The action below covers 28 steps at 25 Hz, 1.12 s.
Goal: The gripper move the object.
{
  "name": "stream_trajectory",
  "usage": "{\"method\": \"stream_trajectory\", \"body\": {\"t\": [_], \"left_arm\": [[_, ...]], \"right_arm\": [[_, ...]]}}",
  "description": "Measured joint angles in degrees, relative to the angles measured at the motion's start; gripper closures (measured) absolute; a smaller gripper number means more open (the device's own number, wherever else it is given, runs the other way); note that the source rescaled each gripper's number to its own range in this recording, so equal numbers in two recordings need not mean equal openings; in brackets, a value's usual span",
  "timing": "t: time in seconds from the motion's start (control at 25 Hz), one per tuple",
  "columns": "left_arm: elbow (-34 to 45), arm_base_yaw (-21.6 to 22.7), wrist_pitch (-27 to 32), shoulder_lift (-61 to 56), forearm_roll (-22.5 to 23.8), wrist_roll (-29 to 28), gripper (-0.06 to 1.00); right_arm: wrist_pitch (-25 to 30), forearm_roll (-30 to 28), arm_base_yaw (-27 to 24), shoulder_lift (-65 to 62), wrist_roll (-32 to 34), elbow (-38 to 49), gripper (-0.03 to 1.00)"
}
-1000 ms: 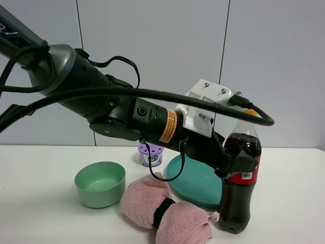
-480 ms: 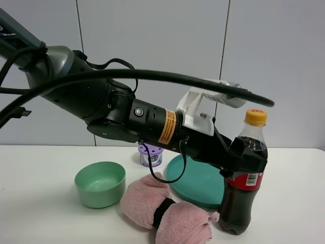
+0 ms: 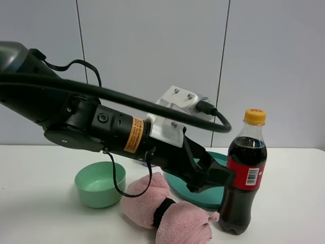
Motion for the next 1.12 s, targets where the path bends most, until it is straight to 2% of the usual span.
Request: {"method": "stream_trajectory", "body": {"t": [0.24,0.44,0.56,0.68,0.84,0.88,0.96,1.12], "left_arm": [[6.7,6.5,3.7,-6.3,-5.9,2.9,0.29],[13.4,14.8,9.5,-15.8,-17.2,10.4,0.29],[16.0,19.3,15.4,-22.8,-21.5,13.8,0.29],[16.4,22.2,25.5,-30.3,-22.5,14.7,0.29],[16.4,23.2,39.3,-40.0,-24.7,15.2,0.29],[16.4,23.2,47.0,-44.6,-30.1,17.0,0.29],[16.4,23.2,54.1,-48.6,-36.5,22.7,0.29],[16.4,23.2,69.0,-57.4,-50.4,40.3,0.29]], "right_arm": [[0.0,0.0,0.0,0.0,0.0,0.0,-0.03],[0.0,0.0,0.0,0.0,0.0,0.0,-0.03],[0.0,0.0,0.0,0.0,0.0,0.0,-0.03],[0.0,0.0,0.0,0.0,0.0,0.0,-0.03],[0.0,0.0,0.0,0.0,0.0,0.0,-0.03],[0.0,0.0,0.0,0.0,0.0,0.0,-0.03],[0.0,0.0,0.0,0.0,0.0,0.0,-0.03],[0.0,0.0,0.0,0.0,0.0,0.0,-0.03]]}}
